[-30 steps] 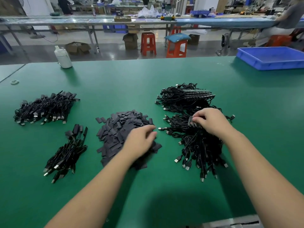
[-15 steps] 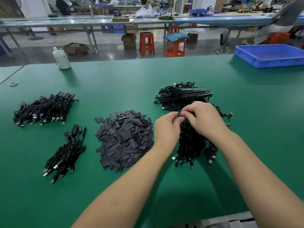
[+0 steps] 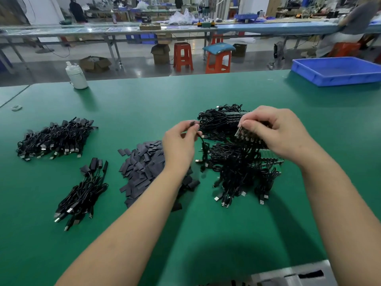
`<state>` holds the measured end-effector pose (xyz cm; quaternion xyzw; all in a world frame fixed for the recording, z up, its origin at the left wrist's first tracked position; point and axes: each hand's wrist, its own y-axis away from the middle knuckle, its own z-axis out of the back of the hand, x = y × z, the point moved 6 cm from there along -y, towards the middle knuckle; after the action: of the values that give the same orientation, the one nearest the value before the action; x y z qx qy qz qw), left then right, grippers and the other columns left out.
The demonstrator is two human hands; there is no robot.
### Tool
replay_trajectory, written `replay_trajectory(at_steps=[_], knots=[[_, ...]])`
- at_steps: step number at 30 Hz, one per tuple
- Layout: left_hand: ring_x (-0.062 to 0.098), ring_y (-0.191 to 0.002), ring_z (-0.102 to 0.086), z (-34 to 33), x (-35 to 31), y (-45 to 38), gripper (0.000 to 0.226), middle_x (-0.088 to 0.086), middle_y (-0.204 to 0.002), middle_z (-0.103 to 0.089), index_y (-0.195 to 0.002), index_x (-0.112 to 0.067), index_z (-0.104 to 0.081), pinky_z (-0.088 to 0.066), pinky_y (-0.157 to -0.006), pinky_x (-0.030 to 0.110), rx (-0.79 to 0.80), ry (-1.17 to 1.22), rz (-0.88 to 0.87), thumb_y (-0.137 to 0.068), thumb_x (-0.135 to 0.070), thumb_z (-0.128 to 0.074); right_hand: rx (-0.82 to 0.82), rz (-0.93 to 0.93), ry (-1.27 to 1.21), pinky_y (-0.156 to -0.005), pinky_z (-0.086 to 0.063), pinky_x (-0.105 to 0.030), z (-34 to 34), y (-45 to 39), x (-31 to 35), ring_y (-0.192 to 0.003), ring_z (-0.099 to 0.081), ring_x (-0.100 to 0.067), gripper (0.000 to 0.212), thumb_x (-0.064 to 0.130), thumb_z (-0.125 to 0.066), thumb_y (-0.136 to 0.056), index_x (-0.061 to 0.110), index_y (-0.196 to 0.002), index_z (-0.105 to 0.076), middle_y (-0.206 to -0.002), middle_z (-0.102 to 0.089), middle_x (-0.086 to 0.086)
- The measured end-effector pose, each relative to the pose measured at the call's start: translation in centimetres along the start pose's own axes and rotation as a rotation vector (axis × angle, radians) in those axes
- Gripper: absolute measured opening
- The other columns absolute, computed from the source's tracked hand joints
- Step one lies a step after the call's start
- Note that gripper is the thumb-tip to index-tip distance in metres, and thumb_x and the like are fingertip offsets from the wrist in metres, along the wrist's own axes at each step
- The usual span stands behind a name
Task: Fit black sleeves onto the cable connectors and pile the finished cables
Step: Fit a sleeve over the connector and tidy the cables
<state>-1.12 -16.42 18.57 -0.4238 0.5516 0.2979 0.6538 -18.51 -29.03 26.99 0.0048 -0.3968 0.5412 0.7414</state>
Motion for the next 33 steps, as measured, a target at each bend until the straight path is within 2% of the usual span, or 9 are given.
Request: replay_trajectory(at_steps=[4, 11, 16, 18, 19, 22, 24, 28, 33], knots=[[0.017, -0.078, -0.074, 1.6, 0.4, -0.5, 0.018, -0.008, -0.077, -0.074, -0.087, -0.024, -0.072, -0.061, -0.073, 0.029, 0.043, 0.042, 0.017, -0.094, -0.01, -0.064, 0.055, -0.064, 0.013, -0.079, -0.042, -0.009, 0.5, -0.5, -2.4, -0.088, -0.061, 0.006, 0.022, 0.029, -0.066, -0.094, 0.048, -0.083, -0.068, -0.092, -0.07, 0.025], [0.02, -0.075, -0.072, 2.7, 2.7, 1.4, 0.012, 0.013, -0.085, -0.073, -0.09, -0.02, -0.076, -0.059, -0.067, 0.026, 0.244, 0.04, 0.092, -0.092, -0.013, -0.068, 0.331, -0.246, 0.349, -0.086, -0.047, -0.032, -6.3, -1.8, -10.7, -0.098, -0.063, -0.018, 0.014, 0.028, -0.059, -0.099, 0.027, -0.096, -0.073, -0.095, -0.069, 0.009], [0.012, -0.067, -0.059, 2.5, 3.5, 2.3, 0.005, 0.012, -0.082, -0.071, -0.088, -0.023, -0.077, -0.053, -0.061, 0.023, 0.338, -0.105, 0.092, -0.088, -0.018, -0.073, 0.273, -0.242, 0.662, -0.112, -0.034, -0.044, -9.2, -2.9, -12.7, -0.132, -0.045, -0.026, 0.031, 0.036, -0.055, -0.1, 0.028, -0.128, -0.066, -0.131, -0.062, -0.001], [0.009, -0.061, -0.053, 2.6, 3.6, 2.2, 0.004, 0.0, -0.068, -0.066, -0.085, -0.02, -0.073, -0.044, -0.056, 0.017, 0.334, -0.141, 0.073, -0.084, -0.019, -0.077, 0.129, -0.219, 0.54, -0.114, -0.034, -0.043, -9.8, -3.1, -11.3, -0.132, -0.049, -0.024, 0.032, 0.034, -0.052, -0.102, 0.022, -0.129, -0.065, -0.132, -0.063, 0.0], [0.009, -0.058, -0.051, 2.7, 3.7, 2.1, 0.008, -0.005, -0.064, -0.062, -0.084, -0.019, -0.07, -0.042, -0.053, 0.015, 0.32, -0.126, 0.08, -0.083, -0.017, -0.078, 0.094, -0.268, 0.329, -0.109, -0.042, -0.041, -10.3, -2.9, -10.4, -0.124, -0.058, -0.024, 0.033, 0.035, -0.047, -0.104, 0.019, -0.123, -0.068, -0.125, -0.068, -0.002], [0.014, -0.05, -0.052, 3.0, 4.3, 1.9, 0.017, 0.0, -0.058, -0.057, -0.084, -0.011, -0.062, -0.04, -0.045, 0.019, 0.262, -0.089, 0.129, -0.082, -0.013, -0.078, 0.266, -0.526, -0.544, -0.095, -0.056, -0.037, -14.7, -0.9, -6.8, -0.099, -0.072, -0.02, 0.046, 0.046, -0.032, -0.107, 0.017, -0.112, -0.067, -0.102, -0.077, -0.002], [0.014, -0.047, -0.056, 3.3, 4.7, 1.7, 0.017, 0.002, -0.056, -0.06, -0.084, -0.007, -0.061, -0.04, -0.044, 0.022, 0.216, -0.081, 0.151, -0.085, -0.015, -0.076, 0.368, -0.528, -0.801, -0.09, -0.058, -0.032, -16.9, 0.4, -4.5, -0.093, -0.074, -0.019, 0.042, 0.045, -0.035, -0.106, 0.017, -0.115, -0.065, -0.097, -0.078, -0.001], [0.005, -0.048, -0.048, 4.5, 6.1, 1.5, 0.021, -0.008, -0.056, -0.06, -0.074, -0.011, -0.067, -0.037, -0.047, 0.017, 0.152, -0.219, 0.173, -0.085, -0.028, -0.076, 0.314, -0.442, -0.634, -0.071, -0.052, -0.029, -18.8, 2.0, -4.1, -0.063, -0.058, -0.01, 0.025, 0.015, -0.058, -0.1, 0.006, -0.122, -0.063, -0.089, -0.073, -0.002], [0.007, -0.046, -0.034, 5.7, 9.9, 2.0, 0.032, -0.012, -0.05, -0.045, -0.074, -0.008, -0.068, -0.027, -0.046, 0.023, 0.255, -0.271, 0.31, -0.088, -0.037, -0.07, 0.291, -0.487, -0.402, -0.064, -0.043, -0.019, -20.1, 2.9, -5.5, -0.066, -0.057, -0.005, 0.016, 0.02, -0.062, -0.097, 0.012, -0.101, -0.076, -0.076, -0.072, 0.006]])
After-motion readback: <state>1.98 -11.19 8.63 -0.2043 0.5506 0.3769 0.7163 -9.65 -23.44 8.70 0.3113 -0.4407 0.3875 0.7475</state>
